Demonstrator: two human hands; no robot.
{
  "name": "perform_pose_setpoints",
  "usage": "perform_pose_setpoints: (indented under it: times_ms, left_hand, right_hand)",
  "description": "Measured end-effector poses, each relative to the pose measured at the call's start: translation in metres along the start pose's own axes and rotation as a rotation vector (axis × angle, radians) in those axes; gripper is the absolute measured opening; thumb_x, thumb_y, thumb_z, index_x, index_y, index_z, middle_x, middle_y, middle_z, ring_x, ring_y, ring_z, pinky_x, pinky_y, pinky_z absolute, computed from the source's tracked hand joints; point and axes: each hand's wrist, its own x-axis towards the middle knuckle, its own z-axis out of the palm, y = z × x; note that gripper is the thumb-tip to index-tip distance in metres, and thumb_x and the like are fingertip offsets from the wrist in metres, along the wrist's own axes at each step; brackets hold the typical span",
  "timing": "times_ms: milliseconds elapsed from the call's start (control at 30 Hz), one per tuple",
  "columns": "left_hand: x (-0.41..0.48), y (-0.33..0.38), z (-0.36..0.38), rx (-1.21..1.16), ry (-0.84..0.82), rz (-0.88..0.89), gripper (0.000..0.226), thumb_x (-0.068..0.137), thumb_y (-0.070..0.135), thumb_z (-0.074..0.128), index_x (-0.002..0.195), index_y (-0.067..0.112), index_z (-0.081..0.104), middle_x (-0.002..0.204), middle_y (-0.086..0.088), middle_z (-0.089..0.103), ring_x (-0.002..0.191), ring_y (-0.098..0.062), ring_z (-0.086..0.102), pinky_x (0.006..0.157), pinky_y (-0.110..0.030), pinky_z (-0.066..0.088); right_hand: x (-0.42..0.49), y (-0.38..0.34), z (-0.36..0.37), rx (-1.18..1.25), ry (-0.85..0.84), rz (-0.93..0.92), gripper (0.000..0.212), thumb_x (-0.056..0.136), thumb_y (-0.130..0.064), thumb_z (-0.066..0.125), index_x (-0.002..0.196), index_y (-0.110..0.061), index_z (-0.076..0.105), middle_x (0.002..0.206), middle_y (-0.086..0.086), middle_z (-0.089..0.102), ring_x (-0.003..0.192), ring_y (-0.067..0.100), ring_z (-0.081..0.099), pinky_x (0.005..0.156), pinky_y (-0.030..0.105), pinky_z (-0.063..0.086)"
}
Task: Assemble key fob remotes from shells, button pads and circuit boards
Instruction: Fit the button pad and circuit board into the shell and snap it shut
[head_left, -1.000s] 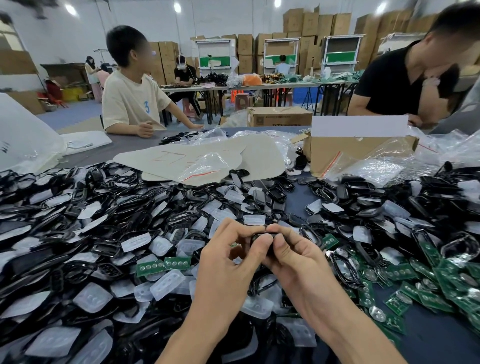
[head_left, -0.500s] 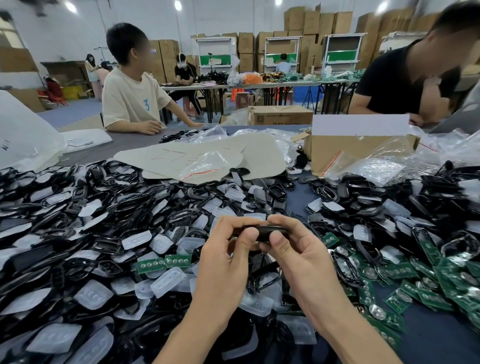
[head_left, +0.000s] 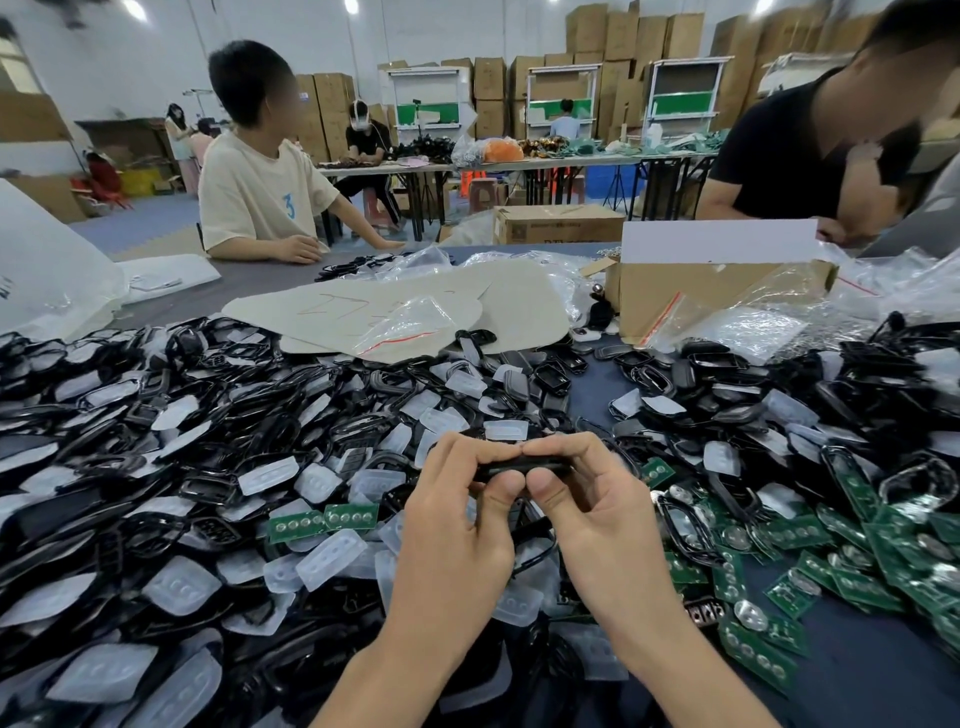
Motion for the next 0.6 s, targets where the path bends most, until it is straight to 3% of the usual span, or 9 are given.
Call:
perform_pose_setpoints:
  times_ms: [200, 367, 400, 500, 600]
  left_hand:
    - [-0.001, 0.000, 0.000, 0.053, 0.050, 0.023, 0.012, 0.089, 0.011, 0.058, 0.095, 0.019, 0.066, 0.087, 0.013, 0.058, 0.083, -0.010, 0.058, 0.071, -0.021, 0.046]
    - [-0.001, -0.003, 0.001, 0.036, 0.090, 0.040, 0.014, 0.092, 0.010, 0.058, 0.097, 0.021, 0.065, 0.090, 0.013, 0.058, 0.084, -0.007, 0.059, 0.072, -0.013, 0.043]
    - [0.000, -0.004, 0.001, 0.022, 0.101, 0.041, 0.014, 0.094, 0.011, 0.057, 0.098, 0.022, 0.064, 0.091, 0.013, 0.057, 0.085, -0.007, 0.059, 0.073, -0.011, 0.042]
    - [-0.001, -0.006, 0.002, -0.063, 0.107, 0.003, 0.019, 0.097, 0.016, 0.055, 0.103, 0.032, 0.063, 0.099, 0.014, 0.061, 0.096, -0.010, 0.062, 0.079, -0.017, 0.046]
    - [-0.003, -0.008, 0.005, -0.118, 0.053, -0.067, 0.022, 0.098, 0.022, 0.053, 0.107, 0.041, 0.061, 0.110, 0.013, 0.064, 0.111, -0.016, 0.060, 0.092, -0.028, 0.047]
  right_hand:
    - [0.000, 0.004, 0.001, -0.033, 0.013, -0.014, 0.028, 0.094, 0.006, 0.062, 0.096, -0.021, 0.070, 0.094, -0.005, 0.076, 0.090, 0.009, 0.072, 0.079, 0.017, 0.053]
    - [0.002, 0.006, 0.000, 0.046, -0.015, 0.003, 0.019, 0.093, -0.007, 0.068, 0.096, -0.025, 0.074, 0.102, -0.002, 0.077, 0.097, 0.013, 0.072, 0.083, 0.019, 0.054]
    - [0.003, 0.005, 0.002, 0.142, -0.027, 0.041, 0.013, 0.092, -0.016, 0.067, 0.100, -0.023, 0.075, 0.107, 0.001, 0.076, 0.102, 0.016, 0.072, 0.086, 0.021, 0.055]
    - [0.003, 0.006, 0.009, 0.636, -0.025, 0.305, 0.033, 0.092, -0.028, 0.058, 0.112, -0.006, 0.072, 0.118, 0.017, 0.072, 0.110, 0.027, 0.071, 0.089, 0.030, 0.058]
    - [0.001, 0.004, 0.016, 0.827, -0.045, 0.506, 0.048, 0.092, -0.040, 0.052, 0.117, -0.004, 0.070, 0.119, 0.020, 0.071, 0.106, 0.027, 0.071, 0.086, 0.036, 0.061]
